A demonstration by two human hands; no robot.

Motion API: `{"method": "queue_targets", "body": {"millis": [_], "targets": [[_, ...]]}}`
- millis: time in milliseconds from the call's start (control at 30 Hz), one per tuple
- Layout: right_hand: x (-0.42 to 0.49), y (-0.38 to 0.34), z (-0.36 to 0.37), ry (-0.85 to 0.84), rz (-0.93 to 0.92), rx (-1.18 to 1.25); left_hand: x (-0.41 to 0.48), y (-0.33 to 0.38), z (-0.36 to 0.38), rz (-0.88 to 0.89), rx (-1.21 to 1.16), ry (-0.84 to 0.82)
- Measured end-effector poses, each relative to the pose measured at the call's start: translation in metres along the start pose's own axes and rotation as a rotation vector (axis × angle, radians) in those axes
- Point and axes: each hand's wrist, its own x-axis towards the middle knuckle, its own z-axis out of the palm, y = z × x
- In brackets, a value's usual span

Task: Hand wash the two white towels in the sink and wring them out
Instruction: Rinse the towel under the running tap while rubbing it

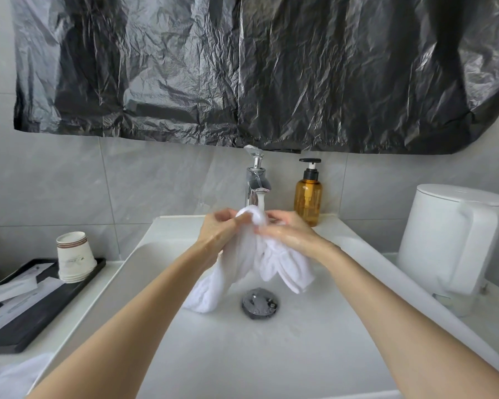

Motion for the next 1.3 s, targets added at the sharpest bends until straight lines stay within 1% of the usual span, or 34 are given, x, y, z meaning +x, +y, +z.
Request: {"method": "queue_targets", "body": {"millis": [100,233,267,333,400,433,533,600,667,700,733,800,867,900,1000,1100,1167,1233,1300], "targets": [[0.000,-0.001,-0.009,0.116,0.045,0.046,0.001,-0.005,0.000,0.007,0.067,-0.117],[0.006,-0.001,-0.013,0.334,0.188,0.307,-0.005,-0.015,0.001,0.027,0.195,-0.283],[0.008,0.000,-0.014,0.359,0.228,0.395,-0.008,-0.015,0.000,-0.004,0.193,-0.306],[0.012,0.000,-0.016,0.352,0.262,0.570,-0.008,-0.018,0.000,-0.053,0.174,-0.299],[0.012,0.000,-0.019,0.317,0.283,0.662,-0.006,-0.016,0.003,-0.018,0.155,-0.255],[0.012,0.002,-0.020,0.294,0.301,0.653,-0.006,-0.013,0.005,-0.012,0.089,-0.213],[0.010,0.005,-0.017,0.204,0.320,0.621,-0.005,-0.002,0.009,-0.132,-0.212,-0.131],[0.009,0.002,-0.010,0.132,0.295,0.601,-0.001,0.001,0.010,-0.200,-0.237,-0.125],[0.009,0.001,0.000,0.114,0.276,0.521,0.000,-0.001,0.012,-0.227,-0.163,-0.114],[0.009,0.002,0.005,0.129,0.250,0.453,0.001,-0.004,0.013,-0.209,-0.095,-0.100],[0.009,0.002,0.008,0.147,0.201,0.376,0.001,-0.007,0.014,-0.165,-0.049,-0.085],[0.006,0.000,0.013,0.163,0.069,0.266,-0.004,-0.010,0.016,-0.034,-0.049,-0.076],[0.001,-0.002,0.019,0.120,0.008,0.238,-0.005,-0.014,0.018,0.087,-0.040,-0.135],[-0.001,-0.003,0.022,0.132,0.027,0.229,-0.005,-0.016,0.020,0.124,-0.011,-0.146],[-0.004,-0.004,0.028,0.294,0.109,0.151,-0.008,-0.017,0.026,0.152,0.077,-0.056],[-0.004,-0.005,0.033,0.388,0.103,0.058,-0.004,-0.016,0.030,0.148,0.145,0.031],[-0.003,-0.007,0.035,0.411,0.068,-0.001,-0.004,-0.011,0.030,0.165,0.259,0.060],[-0.001,-0.006,0.037,0.392,0.064,-0.069,-0.006,-0.003,0.030,0.165,0.385,0.055],[-0.002,-0.005,0.036,0.361,0.043,-0.237,-0.006,0.002,0.027,0.141,0.580,0.060]]}}
